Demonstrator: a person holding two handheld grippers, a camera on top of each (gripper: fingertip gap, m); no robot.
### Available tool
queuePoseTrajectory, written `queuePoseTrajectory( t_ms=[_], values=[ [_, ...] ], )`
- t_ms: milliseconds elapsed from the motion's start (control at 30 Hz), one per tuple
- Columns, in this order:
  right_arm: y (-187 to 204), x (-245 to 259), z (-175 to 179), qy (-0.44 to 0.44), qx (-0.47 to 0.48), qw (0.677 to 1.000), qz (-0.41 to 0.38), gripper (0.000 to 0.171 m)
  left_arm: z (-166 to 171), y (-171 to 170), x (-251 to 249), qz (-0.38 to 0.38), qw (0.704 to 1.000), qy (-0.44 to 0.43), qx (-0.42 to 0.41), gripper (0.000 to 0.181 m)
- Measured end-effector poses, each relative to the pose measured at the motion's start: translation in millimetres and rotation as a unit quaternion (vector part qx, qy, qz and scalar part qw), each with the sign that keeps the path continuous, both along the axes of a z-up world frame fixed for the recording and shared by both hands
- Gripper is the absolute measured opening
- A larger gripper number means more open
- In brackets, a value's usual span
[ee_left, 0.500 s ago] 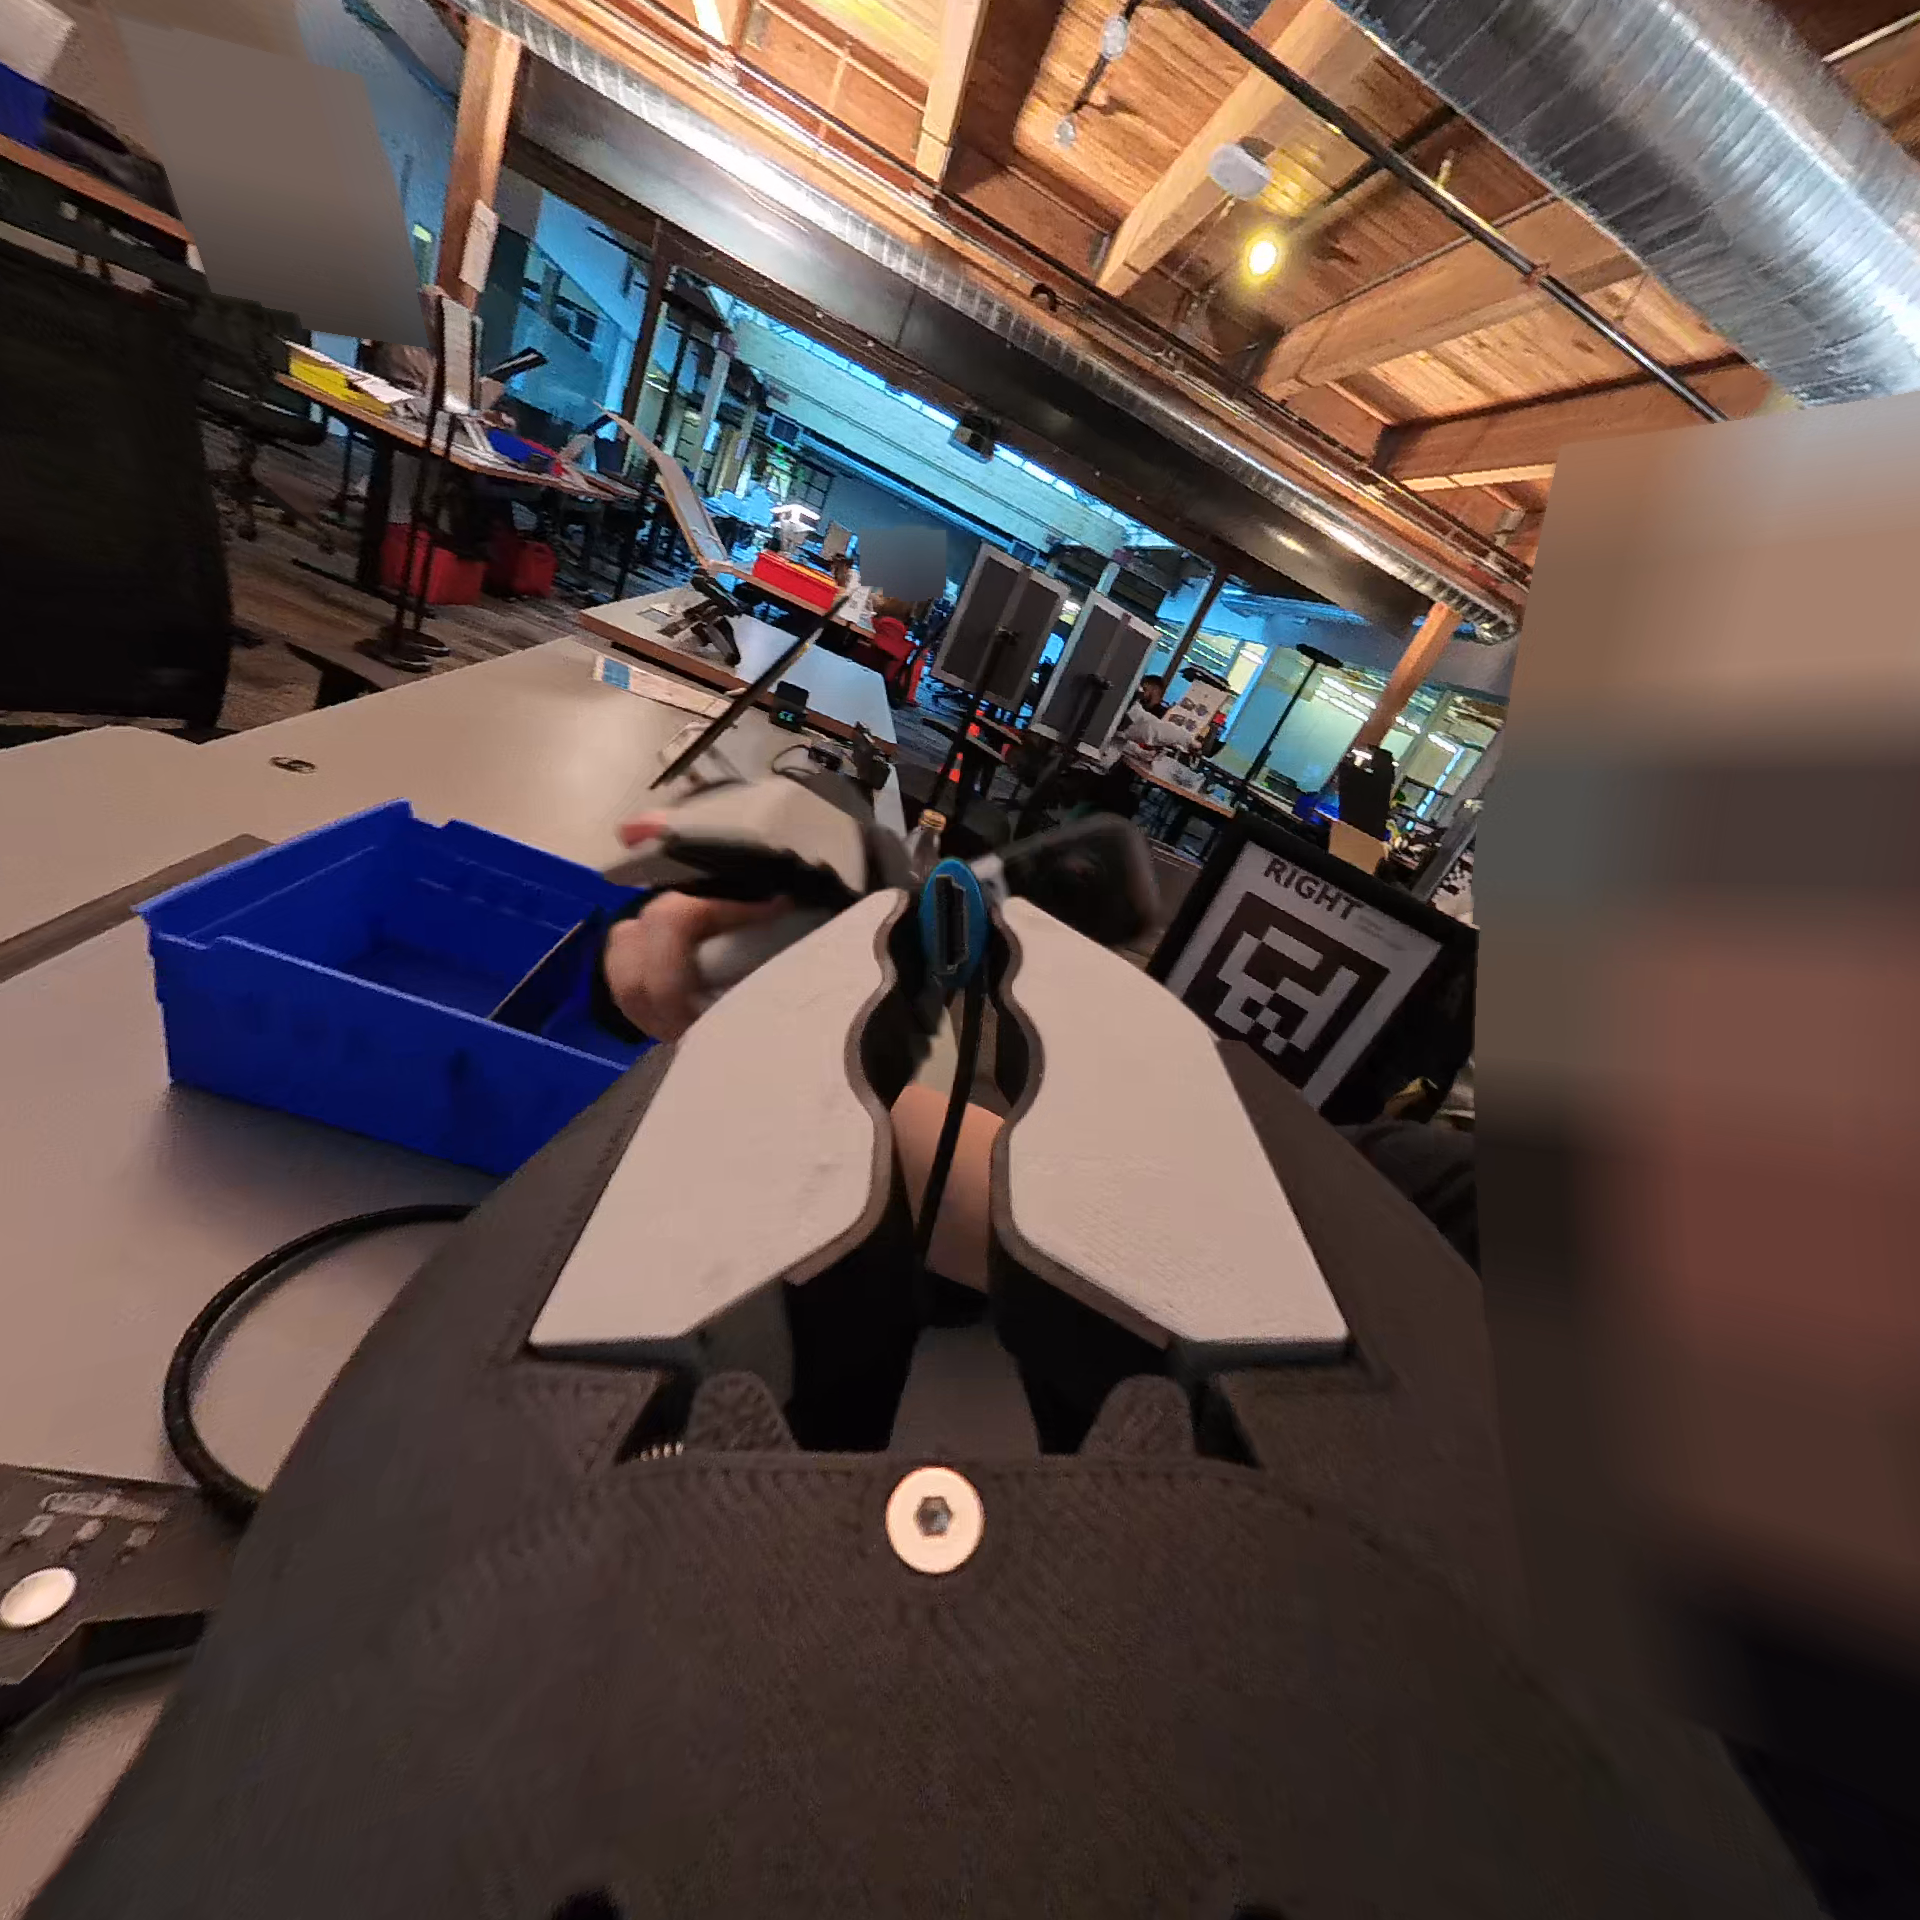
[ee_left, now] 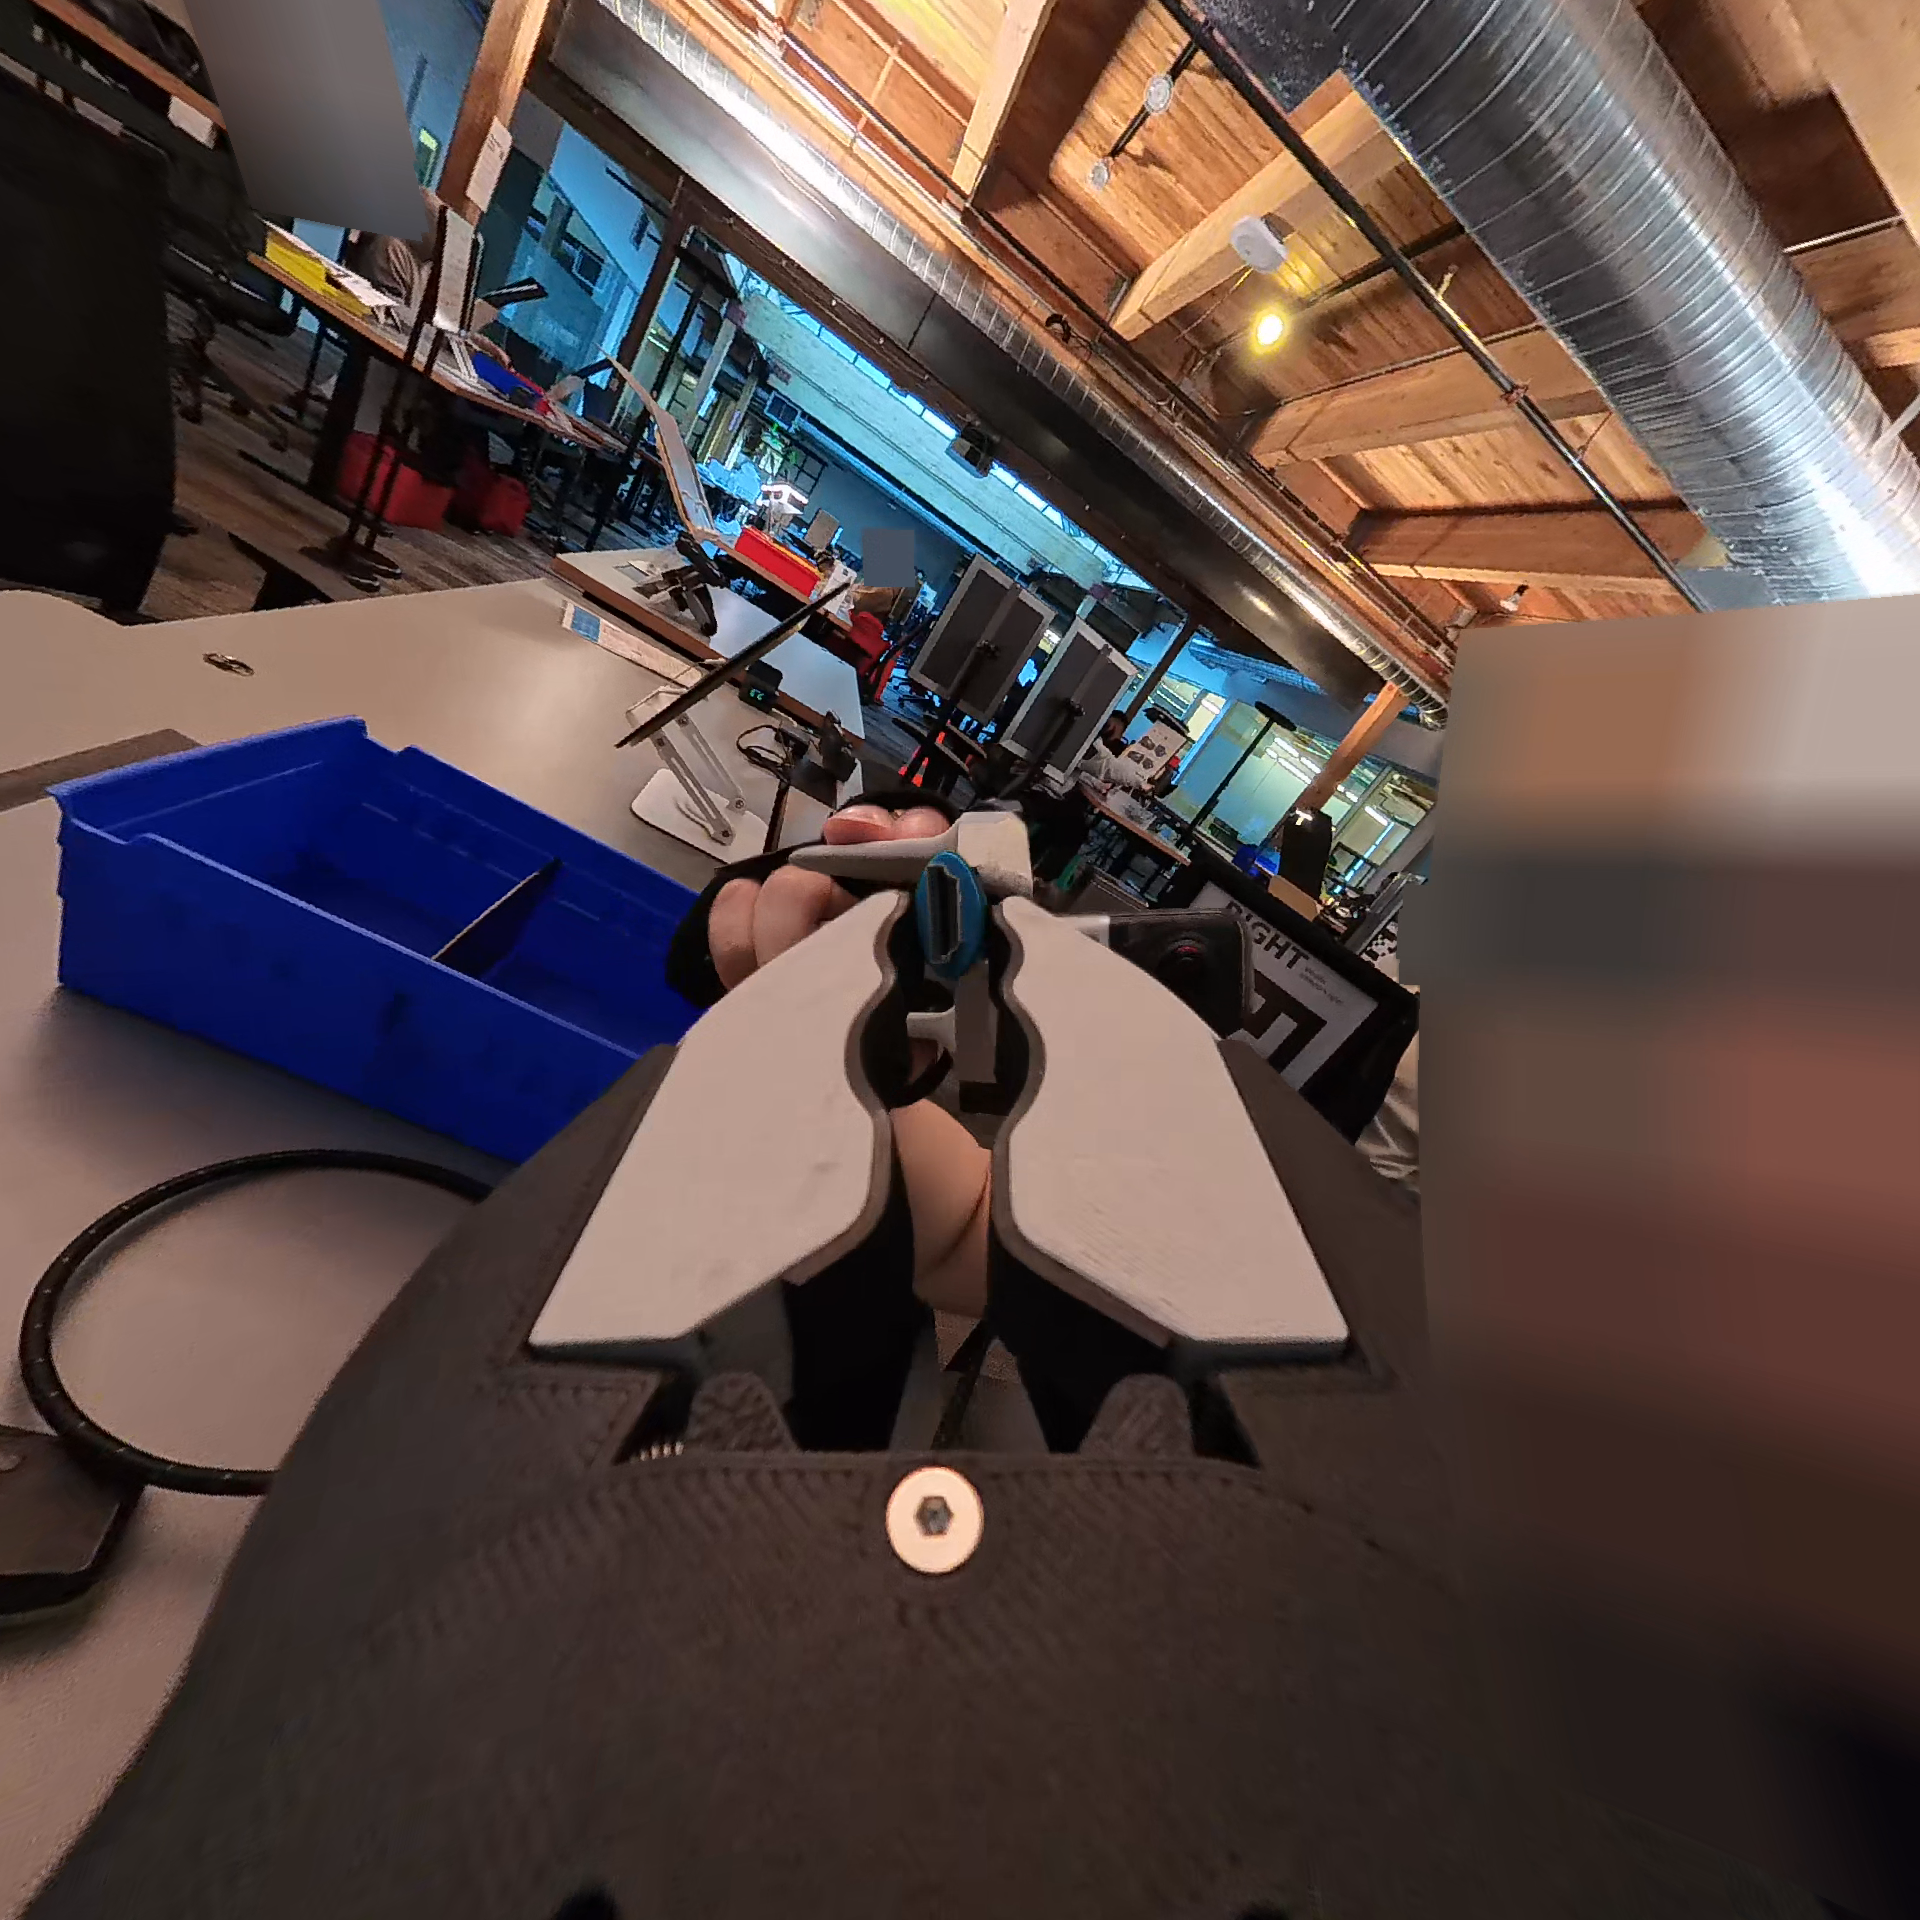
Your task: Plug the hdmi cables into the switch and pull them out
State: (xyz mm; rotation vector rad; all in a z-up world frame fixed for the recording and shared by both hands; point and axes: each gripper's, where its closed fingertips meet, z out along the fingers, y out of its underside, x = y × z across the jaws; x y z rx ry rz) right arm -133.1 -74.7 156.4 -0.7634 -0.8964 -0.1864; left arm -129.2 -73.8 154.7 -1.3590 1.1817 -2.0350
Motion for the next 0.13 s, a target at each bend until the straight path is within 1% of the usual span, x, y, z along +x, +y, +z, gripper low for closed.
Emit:
queuePoseTrajectory(
  t_ms=[33,133],
  values=[
    [0.8,0.3,-1.1,-0.007,-0.003,1.000,-0.002,0.012,-1.0,0.7,0.1,-0.001,1.000,0.003,-0.001,0.010],
    [1.5,1.4,-3.0,-0.020,-0.013,1.000,0.001,0.012,-3.0,1.4,1.1,-0.003,1.000,0.008,-0.002,0.010]
  ],
)
